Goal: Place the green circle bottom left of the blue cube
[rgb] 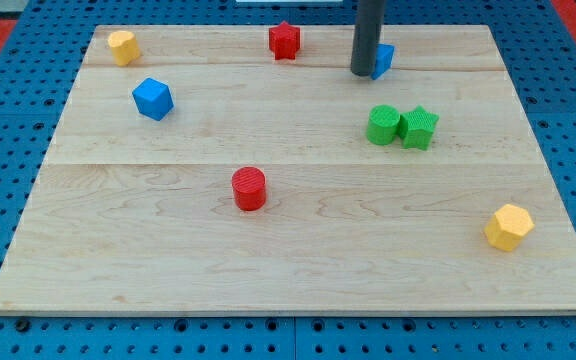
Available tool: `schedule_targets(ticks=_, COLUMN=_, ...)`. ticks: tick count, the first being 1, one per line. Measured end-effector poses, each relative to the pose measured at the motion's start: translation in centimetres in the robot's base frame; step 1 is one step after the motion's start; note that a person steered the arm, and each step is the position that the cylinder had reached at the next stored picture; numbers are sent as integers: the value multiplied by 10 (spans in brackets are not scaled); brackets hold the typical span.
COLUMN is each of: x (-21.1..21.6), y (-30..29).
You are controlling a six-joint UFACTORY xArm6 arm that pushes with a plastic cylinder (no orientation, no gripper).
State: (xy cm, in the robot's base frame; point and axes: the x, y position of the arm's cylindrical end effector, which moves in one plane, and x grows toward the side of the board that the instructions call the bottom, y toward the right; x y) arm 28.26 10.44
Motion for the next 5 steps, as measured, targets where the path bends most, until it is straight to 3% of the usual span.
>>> schedule_targets(ticks=2, x=-25, y=44)
schedule_targets(ticks=5, x=-19, y=9)
